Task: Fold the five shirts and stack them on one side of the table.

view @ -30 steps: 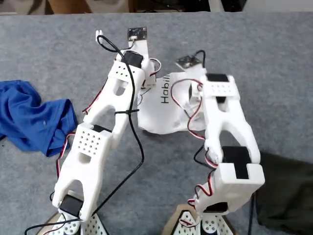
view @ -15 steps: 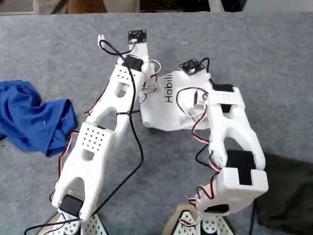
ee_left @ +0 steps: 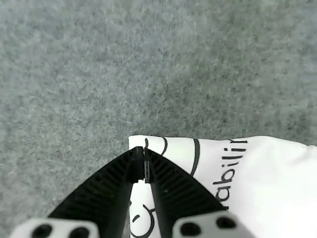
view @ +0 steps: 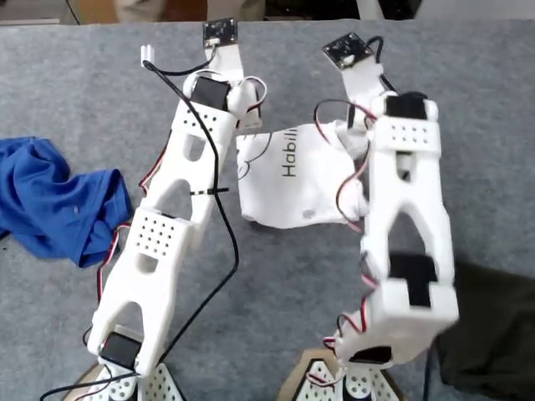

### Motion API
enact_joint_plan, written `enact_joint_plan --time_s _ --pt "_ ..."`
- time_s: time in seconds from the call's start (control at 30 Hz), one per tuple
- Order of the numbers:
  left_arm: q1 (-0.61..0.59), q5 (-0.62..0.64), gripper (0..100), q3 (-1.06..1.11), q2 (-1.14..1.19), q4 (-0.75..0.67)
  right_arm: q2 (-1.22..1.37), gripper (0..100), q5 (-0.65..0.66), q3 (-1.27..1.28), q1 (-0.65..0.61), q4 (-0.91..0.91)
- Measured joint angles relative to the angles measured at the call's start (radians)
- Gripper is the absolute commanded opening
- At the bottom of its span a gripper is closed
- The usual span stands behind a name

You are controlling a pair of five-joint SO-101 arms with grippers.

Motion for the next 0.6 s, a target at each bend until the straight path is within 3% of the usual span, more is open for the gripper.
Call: enact_joint_plan --time_s 0.33,0.6 --pt "0.002 0.0 2 0.235 0.0 -0.127 0.514 0.7 -0.041 -0.436 -0.029 0.0" --pt "-0.02 0.002 2 0.33 0.0 -0.218 0.712 0.5 -0.041 -0.697 0.006 0.13"
